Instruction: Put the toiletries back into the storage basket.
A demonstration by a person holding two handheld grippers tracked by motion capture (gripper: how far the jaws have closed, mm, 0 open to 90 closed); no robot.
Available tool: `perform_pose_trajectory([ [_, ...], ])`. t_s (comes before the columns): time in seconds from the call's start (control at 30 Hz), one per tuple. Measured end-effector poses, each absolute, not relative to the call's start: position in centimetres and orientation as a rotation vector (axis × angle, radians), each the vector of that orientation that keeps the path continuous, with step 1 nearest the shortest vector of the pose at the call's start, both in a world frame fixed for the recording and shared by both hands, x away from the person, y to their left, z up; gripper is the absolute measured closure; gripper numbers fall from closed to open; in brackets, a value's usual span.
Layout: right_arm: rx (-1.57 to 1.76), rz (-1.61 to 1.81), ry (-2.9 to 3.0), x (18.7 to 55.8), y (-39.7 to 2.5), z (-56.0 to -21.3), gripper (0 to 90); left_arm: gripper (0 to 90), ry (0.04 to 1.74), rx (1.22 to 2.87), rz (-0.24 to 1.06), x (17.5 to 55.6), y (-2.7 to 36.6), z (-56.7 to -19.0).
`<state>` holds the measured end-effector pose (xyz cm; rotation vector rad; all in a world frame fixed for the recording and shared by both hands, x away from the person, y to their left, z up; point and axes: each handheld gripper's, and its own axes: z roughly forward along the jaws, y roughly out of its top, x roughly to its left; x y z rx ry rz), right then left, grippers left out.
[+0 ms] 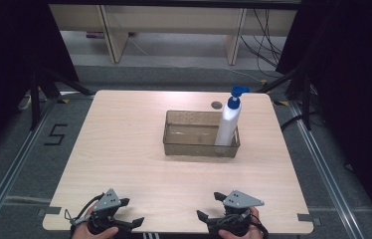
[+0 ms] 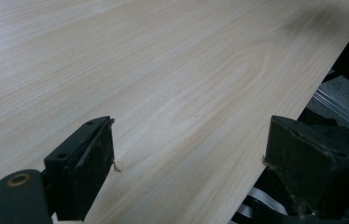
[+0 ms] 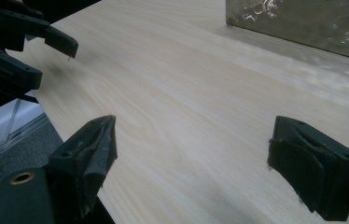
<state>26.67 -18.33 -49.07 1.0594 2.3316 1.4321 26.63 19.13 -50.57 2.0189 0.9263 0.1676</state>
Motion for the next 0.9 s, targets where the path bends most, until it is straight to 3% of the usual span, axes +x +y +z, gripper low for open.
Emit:
perform_pose_trajectory([
  [0.9,1.06,1.427,2.327,26.71,-18.26,-49.11,15.8,14.9,0.925,2.028,0.189,26.59,19.03,-50.61],
])
